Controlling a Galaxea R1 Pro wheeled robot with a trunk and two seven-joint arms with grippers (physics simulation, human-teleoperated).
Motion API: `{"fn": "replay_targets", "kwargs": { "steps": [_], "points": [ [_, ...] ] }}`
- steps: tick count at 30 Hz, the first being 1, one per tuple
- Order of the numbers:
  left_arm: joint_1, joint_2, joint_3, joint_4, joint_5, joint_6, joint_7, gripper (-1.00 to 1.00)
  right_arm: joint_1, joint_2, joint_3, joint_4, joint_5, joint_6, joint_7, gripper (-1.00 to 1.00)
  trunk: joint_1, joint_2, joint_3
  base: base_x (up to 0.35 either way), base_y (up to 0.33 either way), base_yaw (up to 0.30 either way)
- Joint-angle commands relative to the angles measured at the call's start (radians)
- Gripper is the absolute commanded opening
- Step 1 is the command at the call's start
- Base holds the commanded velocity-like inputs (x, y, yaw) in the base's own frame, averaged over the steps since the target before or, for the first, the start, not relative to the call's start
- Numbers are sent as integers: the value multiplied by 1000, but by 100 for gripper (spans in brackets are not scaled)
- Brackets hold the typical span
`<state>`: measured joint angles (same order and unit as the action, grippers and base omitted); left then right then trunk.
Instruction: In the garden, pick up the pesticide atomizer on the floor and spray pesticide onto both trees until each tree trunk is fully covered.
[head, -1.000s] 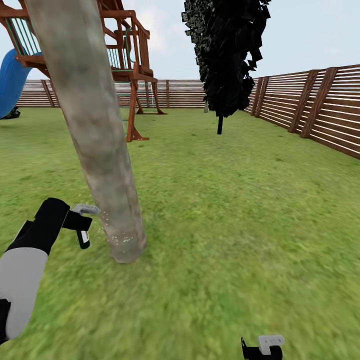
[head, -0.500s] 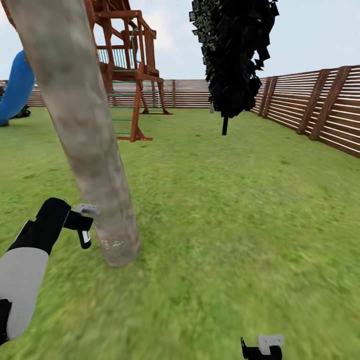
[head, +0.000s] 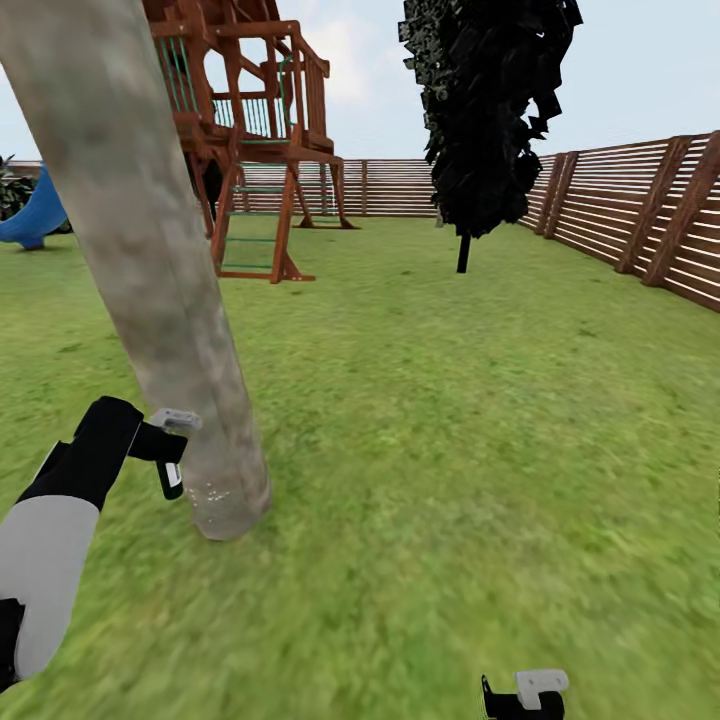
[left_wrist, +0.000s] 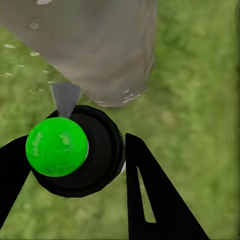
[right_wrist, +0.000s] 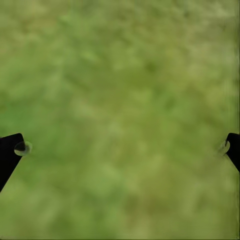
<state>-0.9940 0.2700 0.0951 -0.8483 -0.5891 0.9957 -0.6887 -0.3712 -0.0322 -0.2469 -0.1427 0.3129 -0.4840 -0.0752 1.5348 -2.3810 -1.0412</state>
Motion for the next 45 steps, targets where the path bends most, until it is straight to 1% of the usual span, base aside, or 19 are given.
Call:
{"fn": "replay_targets", "kwargs": {
  "steps": [1, 12, 16, 20, 22, 25, 26, 29, 31, 34, 35, 36, 37, 38, 39, 41, 43, 44, 45],
  "points": [
    [0, 0, 0, 0, 0, 0, 0, -100, 0, 0, 0, 0, 0, 0, 0, 100, 0, 0, 0, 48, -265, 0],
    [3, 4, 2, 14, -2, 1, 1, -100, 0, 0, 0, 0, 0, -1, 0, 100, 0, 0, 0, -54, -273, 6],
    [74, 11, 9, 52, -4, -7, 7, -100, 0, 0, 0, 0, 0, -1, 0, 100, 0, 0, 0, 82, -274, 227],
    [78, 2, 12, 55, 2, -4, 6, -100, 0, 0, 0, 0, 0, 0, 0, 100, 0, 0, 0, 194, -227, 255],
    [78, 13, 37, 55, 0, -4, 8, -100, 0, 0, 0, 0, 0, -1, 0, 100, 0, 0, 0, 271, -139, 55],
    [79, 37, 73, 54, -3, -5, 13, -100, 0, 0, 0, 0, 0, -1, 0, 100, 0, 0, 0, 128, -34, 9],
    [78, 38, 104, 47, 1, -6, 13, -100, 0, 0, 0, 0, 0, -1, 0, 100, 0, 0, 0, 9, -2, 1],
    [69, 34, 113, 35, 2, -3, 12, -100, 0, 0, 0, 0, 0, 0, 0, 100, 0, 0, 0, 3, -1, 0],
    [68, 42, 116, 32, 1, -3, 11, -100, 0, 0, 0, 0, 0, 0, 0, 100, 0, 0, 0, 0, 0, 0],
    [78, 65, 115, 37, -1, -9, 13, -100, 0, 0, 0, 0, 0, 0, 0, 100, 0, 0, 0, 0, 0, 0],
    [90, 66, 114, 42, -1, -12, 13, -100, 0, 0, 0, 0, 0, -1, 0, 100, 0, 0, 0, 0, 0, 0],
    [126, 60, 111, 45, 3, -16, 13, -100, 0, 0, 0, 0, 0, 0, 0, 100, 0, 0, 0, 0, 0, 0],
    [148, 42, 109, 46, 4, -18, 14, -100, 0, 0, 0, 0, 0, -1, 0, 100, 0, 0, 0, 0, 0, 0],
    [159, 5, 109, 46, 2, -20, 14, -100, 0, 0, 0, 0, 0, -1, 0, 100, 0, 0, 0, 0, 0, 0],
    [162, -17, 109, 46, 0, -21, 14, -100, 0, 0, 0, 0, 0, -1, 0, 100, 0, 0, 0, 0, 0, 0],
    [165, -39, 112, 45, 1, -22, 14, -100, 0, 0, 0, 0, 0, 0, 0, 100, 0, 0, 0, 0, 0, 0],
    [167, -30, 127, 46, 0, -22, 14, -100, 0, 0, 0, 0, 0, 0, 0, 100, 0, 0, 0, 0, 0, 0],
    [176, -15, 161, 44, -2, -24, 14, -100, 0, 0, 0, 0, 0, 0, 0, 100, 0, 0, 0, 0, 0, 0],
    [179, -5, 182, 43, -3, -32, 14, -100, 0, 0, 0, 0, 0, 0, 0, 100, 0, 0, 0, 0, 0, 0]
  ]
}}
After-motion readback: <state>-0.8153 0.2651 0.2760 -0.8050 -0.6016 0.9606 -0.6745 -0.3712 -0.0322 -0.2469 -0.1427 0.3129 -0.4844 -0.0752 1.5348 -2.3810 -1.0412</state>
